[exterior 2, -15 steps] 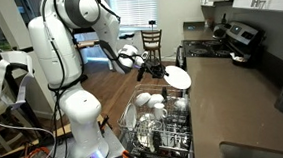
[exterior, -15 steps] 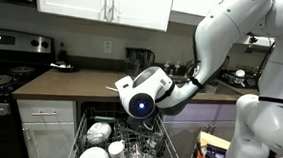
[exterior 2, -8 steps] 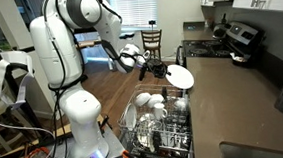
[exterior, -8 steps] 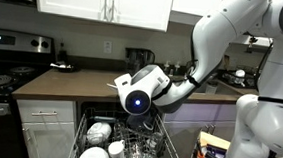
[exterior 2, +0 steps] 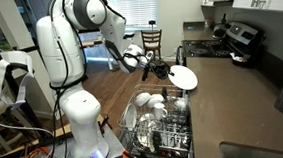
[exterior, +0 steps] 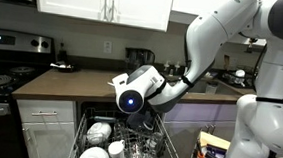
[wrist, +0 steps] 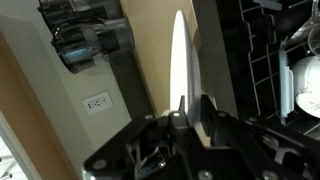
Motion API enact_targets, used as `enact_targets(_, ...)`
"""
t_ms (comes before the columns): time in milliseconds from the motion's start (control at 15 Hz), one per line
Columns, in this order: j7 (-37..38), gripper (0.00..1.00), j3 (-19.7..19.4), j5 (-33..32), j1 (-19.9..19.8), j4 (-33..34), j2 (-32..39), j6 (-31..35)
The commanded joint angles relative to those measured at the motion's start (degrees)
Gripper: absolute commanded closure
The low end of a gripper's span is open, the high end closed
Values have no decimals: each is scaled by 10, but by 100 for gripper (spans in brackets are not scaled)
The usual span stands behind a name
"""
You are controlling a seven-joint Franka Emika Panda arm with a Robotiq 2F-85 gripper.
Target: Move the plate from the kitchen holder and put it on the kitchen base table
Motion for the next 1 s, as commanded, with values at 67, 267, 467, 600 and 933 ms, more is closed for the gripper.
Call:
enact_targets(67, -3, 95, 1, 1, -13, 36, 29, -13)
enact_targets(267, -6, 95, -2, 3, -17, 50, 43, -11)
enact_targets(467, -8, 95, -7, 4, -22, 64, 58, -11)
enact_targets(600, -9, 95, -9, 6, -24, 72, 67, -10)
enact_targets(933, -11, 95, -14, 7, -32, 92, 87, -8)
